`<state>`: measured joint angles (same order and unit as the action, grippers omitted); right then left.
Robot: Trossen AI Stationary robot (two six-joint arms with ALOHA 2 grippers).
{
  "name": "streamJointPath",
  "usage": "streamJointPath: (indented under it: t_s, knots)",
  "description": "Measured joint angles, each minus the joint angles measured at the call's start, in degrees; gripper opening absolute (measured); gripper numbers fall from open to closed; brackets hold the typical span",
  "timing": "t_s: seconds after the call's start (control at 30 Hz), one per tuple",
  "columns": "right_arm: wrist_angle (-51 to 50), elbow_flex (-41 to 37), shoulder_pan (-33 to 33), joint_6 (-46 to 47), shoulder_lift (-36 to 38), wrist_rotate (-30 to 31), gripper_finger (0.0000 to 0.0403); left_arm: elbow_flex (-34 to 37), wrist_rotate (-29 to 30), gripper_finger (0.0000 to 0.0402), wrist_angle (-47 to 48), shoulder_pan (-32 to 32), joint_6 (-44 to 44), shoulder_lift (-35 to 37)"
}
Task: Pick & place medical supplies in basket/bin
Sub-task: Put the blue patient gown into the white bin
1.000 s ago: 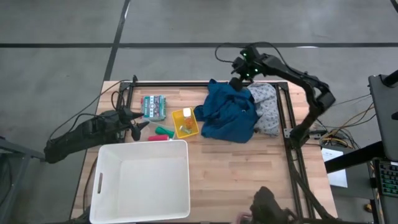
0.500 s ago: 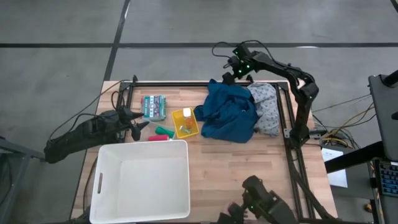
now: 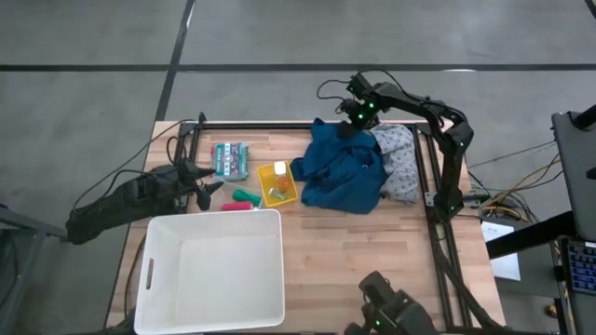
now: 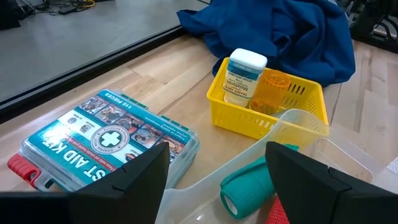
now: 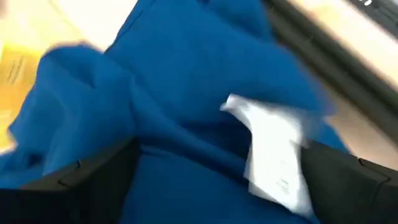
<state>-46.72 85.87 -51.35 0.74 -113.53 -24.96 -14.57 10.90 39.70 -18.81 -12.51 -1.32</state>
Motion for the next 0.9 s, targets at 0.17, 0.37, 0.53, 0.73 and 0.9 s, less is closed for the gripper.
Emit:
streamJointPath:
  t_s: [0.17, 0.37, 0.53, 0.73, 0.9]
  knots:
    - [-0.5, -4.4, 2.0, -1.0, 4.0, -0.2, 0.0400, 0.0, 0.0, 0.0271, 0.0, 0.0, 0.0, 0.0]
    - [4.3, -12.8, 5.4, 0.8, 10.5, -0.1, 0.0400, 0.0, 0.0, 0.0271, 0.0, 0.0, 0.0, 0.0]
    - [8.3, -20.7, 8.9, 3.8, 16.0, -0.1, 0.0400, 0.0, 0.0, 0.0271, 0.0, 0.0, 0.0, 0.0]
    - [15.8, -30.8, 14.3, 8.5, 22.9, -0.1, 0.0400, 0.0, 0.0, 0.0271, 0.0, 0.0, 0.0, 0.0]
    - [19.4, -37.4, 19.9, 12.6, 28.0, 0.0, 0.0400, 0.0, 0.0, 0.0271, 0.0, 0.0, 0.0, 0.0]
